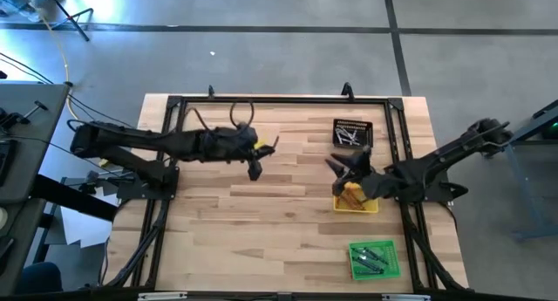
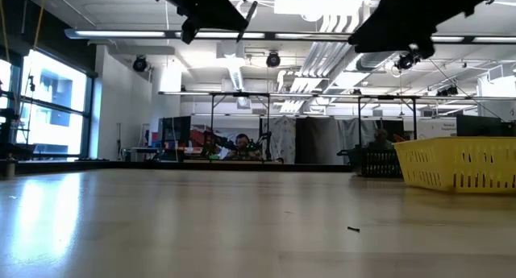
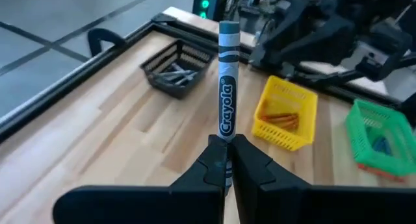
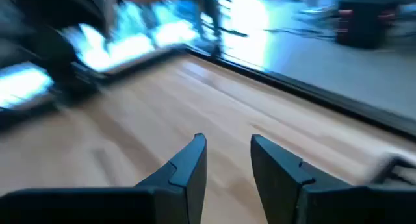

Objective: Sort crayons
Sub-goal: Put the gray crayon into the black basket

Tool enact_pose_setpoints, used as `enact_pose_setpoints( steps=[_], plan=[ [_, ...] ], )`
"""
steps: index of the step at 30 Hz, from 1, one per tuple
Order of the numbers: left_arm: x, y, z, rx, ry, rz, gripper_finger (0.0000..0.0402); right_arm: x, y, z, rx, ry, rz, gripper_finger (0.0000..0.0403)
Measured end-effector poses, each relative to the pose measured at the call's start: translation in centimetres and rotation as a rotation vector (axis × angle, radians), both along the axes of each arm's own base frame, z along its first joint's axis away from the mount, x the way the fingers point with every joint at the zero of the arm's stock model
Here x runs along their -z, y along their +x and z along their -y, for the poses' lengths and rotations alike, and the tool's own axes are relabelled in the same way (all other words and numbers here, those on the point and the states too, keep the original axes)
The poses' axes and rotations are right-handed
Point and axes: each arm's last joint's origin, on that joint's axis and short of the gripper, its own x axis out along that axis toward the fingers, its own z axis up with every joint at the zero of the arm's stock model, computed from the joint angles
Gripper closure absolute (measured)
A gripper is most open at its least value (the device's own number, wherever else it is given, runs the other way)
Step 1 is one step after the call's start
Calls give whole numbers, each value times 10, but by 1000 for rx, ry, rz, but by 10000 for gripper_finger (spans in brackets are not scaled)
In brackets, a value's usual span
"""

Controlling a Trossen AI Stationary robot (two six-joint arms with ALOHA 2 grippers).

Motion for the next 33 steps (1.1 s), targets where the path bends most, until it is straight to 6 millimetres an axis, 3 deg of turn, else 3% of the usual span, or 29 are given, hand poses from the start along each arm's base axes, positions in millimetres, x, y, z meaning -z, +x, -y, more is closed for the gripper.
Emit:
enact_pose_setpoints(
  steps=[6, 9, 20, 25, 33],
  plan=[
    [15, 21, 28, 62, -17, 99, 401, 21, 0, 13, -224, 101, 343, 289],
    [23, 33, 41, 103, -16, 138, 401, 25, 0, 17, -252, 113, 422, 289],
    [48, 67, 67, 185, -45, 291, 401, 6, 34, 1, -387, 89, 426, 289],
    [52, 69, 68, 182, -62, 295, 401, -5, 51, -9, -453, 50, 412, 289],
    [47, 66, 72, 194, -65, 316, 401, -11, 58, -15, -490, 23, 382, 289]
  ],
)
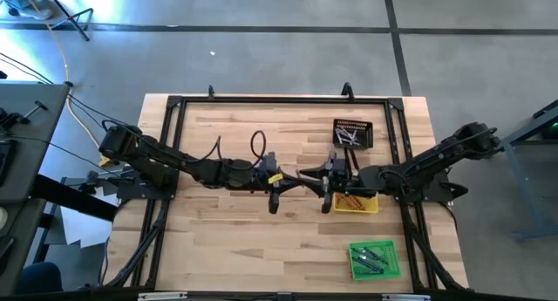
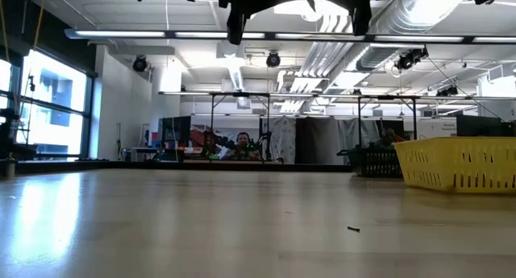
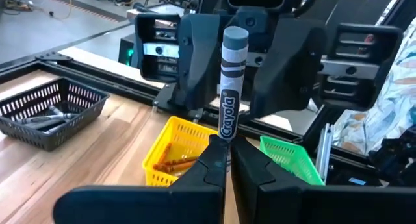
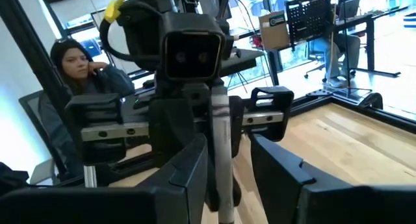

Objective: Sort crayons
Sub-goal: Put the gray crayon into the black basket

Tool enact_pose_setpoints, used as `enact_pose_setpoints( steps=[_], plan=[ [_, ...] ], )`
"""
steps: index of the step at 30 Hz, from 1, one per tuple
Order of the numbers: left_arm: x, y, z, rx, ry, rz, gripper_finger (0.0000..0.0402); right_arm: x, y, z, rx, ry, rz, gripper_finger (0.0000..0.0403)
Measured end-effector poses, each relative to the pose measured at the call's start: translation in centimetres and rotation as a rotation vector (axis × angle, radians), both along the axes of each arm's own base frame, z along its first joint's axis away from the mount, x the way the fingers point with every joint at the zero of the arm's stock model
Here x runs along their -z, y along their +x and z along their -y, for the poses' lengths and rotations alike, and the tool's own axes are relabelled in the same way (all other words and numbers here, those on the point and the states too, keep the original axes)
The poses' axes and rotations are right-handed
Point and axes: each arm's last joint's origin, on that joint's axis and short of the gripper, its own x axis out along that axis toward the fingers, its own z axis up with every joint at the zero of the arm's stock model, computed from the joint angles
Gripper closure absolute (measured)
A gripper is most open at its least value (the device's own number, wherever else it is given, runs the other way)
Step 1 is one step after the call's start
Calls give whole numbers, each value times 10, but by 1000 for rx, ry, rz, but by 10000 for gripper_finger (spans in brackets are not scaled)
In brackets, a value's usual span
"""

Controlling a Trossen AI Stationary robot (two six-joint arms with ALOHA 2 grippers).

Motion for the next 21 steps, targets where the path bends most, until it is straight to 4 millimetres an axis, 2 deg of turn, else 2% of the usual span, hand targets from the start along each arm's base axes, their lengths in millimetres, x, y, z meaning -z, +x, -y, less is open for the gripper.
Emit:
enact_pose_setpoints(
  steps=[15, 18, 21],
  plan=[
    [-2, 0, -1, -4, 6, 20, 401, 0, 0, 0, -3, 9, -3, 290],
    [-2, 0, -1, -6, 6, 21, 401, 0, 0, 0, -4, 9, -2, 303],
    [-2, 0, -1, -6, 7, 20, 401, 0, 0, 0, -5, 9, 3, 334]
  ],
)
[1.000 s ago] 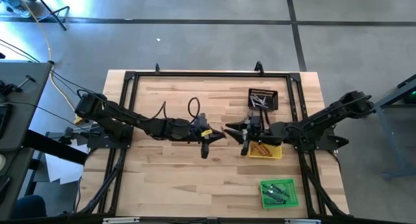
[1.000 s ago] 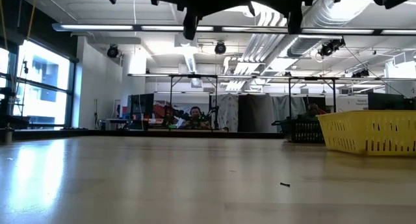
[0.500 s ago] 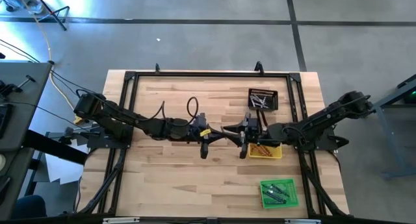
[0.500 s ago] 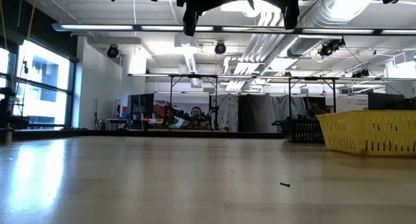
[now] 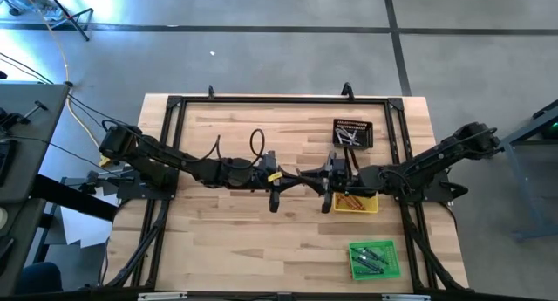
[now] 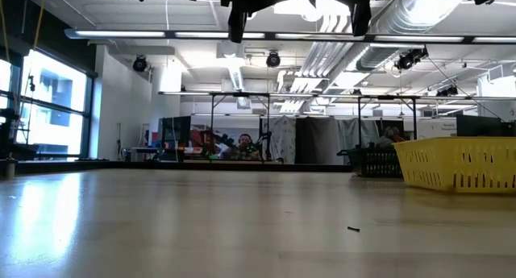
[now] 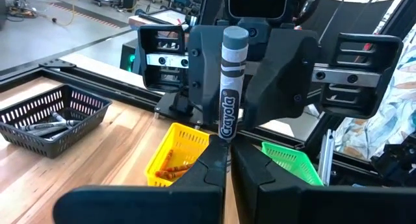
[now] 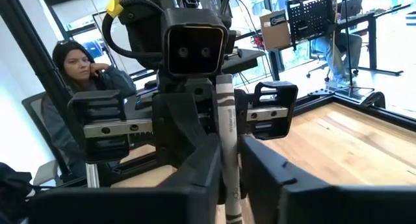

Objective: Sort crayons
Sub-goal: Put the gray crayon into the black basket

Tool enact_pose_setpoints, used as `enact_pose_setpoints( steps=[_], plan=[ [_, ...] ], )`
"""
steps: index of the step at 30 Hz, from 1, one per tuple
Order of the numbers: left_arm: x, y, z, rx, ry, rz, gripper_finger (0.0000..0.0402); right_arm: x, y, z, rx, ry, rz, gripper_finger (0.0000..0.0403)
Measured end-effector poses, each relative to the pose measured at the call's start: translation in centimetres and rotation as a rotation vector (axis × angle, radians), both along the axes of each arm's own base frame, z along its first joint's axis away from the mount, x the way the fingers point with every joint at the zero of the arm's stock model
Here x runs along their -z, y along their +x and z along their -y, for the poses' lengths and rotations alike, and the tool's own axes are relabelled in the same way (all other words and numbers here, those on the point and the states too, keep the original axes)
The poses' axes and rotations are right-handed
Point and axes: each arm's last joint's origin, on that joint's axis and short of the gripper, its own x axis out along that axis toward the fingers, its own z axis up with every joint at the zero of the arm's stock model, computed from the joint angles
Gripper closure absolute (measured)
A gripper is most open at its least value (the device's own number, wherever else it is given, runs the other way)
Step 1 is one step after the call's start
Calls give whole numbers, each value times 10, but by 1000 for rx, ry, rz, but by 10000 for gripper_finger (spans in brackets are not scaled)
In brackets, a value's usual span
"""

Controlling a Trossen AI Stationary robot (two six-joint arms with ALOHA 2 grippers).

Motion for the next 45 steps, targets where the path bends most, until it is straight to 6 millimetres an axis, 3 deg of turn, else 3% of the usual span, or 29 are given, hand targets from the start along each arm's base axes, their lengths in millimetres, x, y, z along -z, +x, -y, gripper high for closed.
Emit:
enact_pose_setpoints(
  steps=[5, 45],
  plan=[
    [-1, 0, 0, -1, 4, 7, 401, 0, 0, 0, 0, -8, 0, 394],
    [-4, 0, -2, -53, 23, 32, 401, 5, 0, -2, -83, 11, -38, 402]
  ],
)
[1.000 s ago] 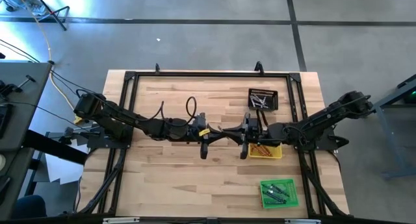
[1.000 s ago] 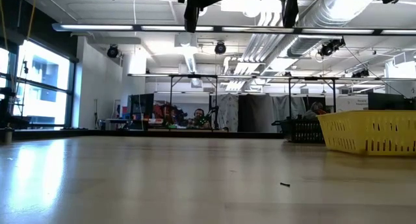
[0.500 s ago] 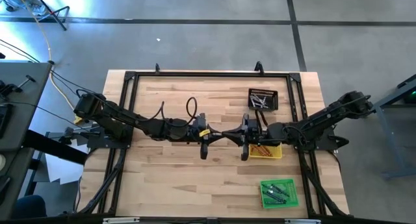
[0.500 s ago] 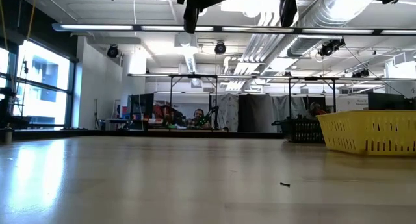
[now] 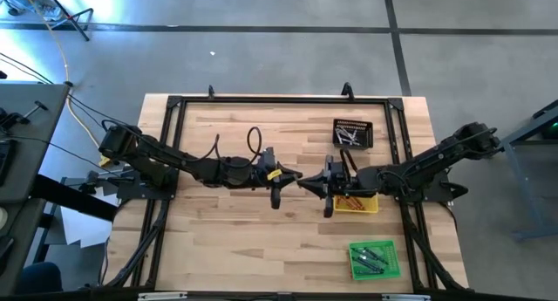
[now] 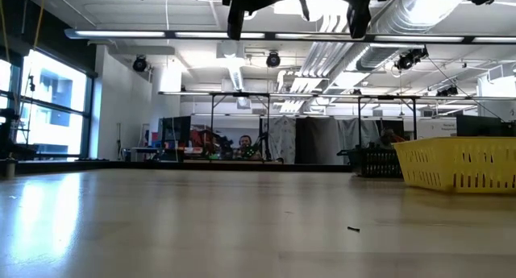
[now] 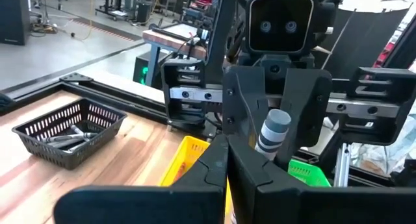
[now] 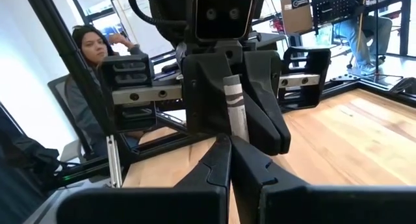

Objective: Sort crayons
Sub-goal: Put the gray crayon into the black basket

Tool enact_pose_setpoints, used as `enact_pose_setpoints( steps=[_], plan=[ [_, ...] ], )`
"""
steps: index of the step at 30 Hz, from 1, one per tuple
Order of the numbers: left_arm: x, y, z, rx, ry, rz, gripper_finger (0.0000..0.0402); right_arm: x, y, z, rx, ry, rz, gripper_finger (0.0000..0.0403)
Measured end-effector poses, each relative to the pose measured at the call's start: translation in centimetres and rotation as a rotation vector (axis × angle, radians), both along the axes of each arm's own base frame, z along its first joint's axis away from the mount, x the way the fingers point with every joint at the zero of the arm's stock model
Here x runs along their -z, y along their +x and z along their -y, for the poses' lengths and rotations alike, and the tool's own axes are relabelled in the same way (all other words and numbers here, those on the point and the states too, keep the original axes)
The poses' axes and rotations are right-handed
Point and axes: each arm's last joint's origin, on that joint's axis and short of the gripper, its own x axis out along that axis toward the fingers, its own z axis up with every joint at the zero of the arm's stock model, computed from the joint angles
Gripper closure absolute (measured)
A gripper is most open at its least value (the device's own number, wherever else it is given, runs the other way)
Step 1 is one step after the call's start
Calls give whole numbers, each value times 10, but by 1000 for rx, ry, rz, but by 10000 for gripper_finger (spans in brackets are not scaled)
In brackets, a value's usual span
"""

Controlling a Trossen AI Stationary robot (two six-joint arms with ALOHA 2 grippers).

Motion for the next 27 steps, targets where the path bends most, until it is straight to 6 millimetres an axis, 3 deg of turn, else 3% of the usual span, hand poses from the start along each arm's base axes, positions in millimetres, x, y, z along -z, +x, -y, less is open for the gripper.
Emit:
enact_pose_setpoints(
  steps=[10, 27],
  plan=[
    [0, 0, 0, -4, 0, 0, 401, 0, 1, 5, 13, 2, 2, 402],
    [-17, 7, -5, -17, 19, 33, 401, -9, 3, 9, 80, -4, 65, 403]
  ],
)
